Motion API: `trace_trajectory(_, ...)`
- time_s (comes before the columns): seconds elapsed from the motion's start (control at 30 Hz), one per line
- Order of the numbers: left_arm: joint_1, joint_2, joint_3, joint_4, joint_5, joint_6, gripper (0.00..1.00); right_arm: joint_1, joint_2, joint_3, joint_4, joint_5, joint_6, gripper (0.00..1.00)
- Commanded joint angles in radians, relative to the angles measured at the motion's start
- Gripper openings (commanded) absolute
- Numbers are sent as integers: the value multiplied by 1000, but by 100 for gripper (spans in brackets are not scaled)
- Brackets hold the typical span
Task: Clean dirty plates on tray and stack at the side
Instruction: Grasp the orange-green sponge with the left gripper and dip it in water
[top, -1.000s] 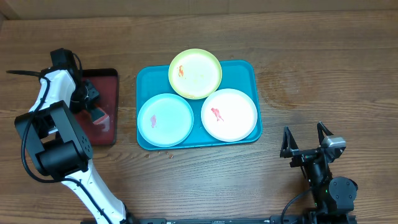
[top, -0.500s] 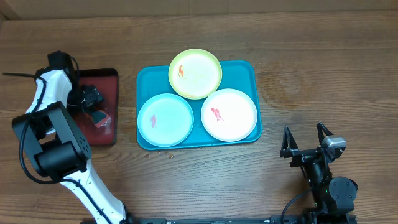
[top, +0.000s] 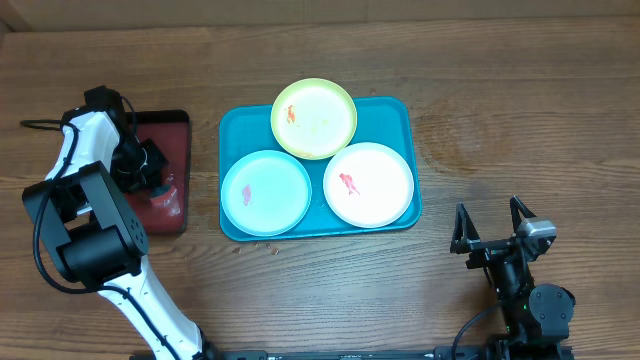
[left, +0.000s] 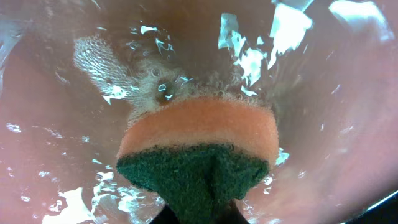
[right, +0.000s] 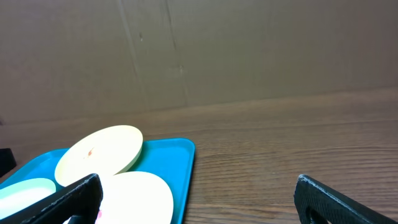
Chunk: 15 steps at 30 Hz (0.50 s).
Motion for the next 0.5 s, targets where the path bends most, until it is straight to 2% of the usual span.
trace_trajectory(0.0, -2, 32, -19, -14, 8, 0, 52, 5, -6, -10, 6, -1, 0, 100)
trace_trajectory(0.03, -2, 32, -19, -22, 8, 0, 99, 5, -6, -10, 6, -1, 1, 100)
trace_trajectory(0.3, -2, 32, -19, -121, 43, 0, 100, 5, -6, -10, 6, -1, 1, 100)
trace_trajectory(0.33, -2, 32, -19, -124, 50, 0, 96, 5, -6, -10, 6, -1, 1, 100)
trace_trajectory(0.37, -2, 32, -19, -124, 49, 0, 88, 5, -6, -10, 6, -1, 1, 100)
trace_trajectory(0.4, -2, 32, -19, -123, 49, 0, 76, 5, -6, -10, 6, -1, 0, 100)
trace_trajectory(0.47, -2, 32, -19, -114, 48, 0, 42, 5, -6, -10, 6, 0, 0, 100)
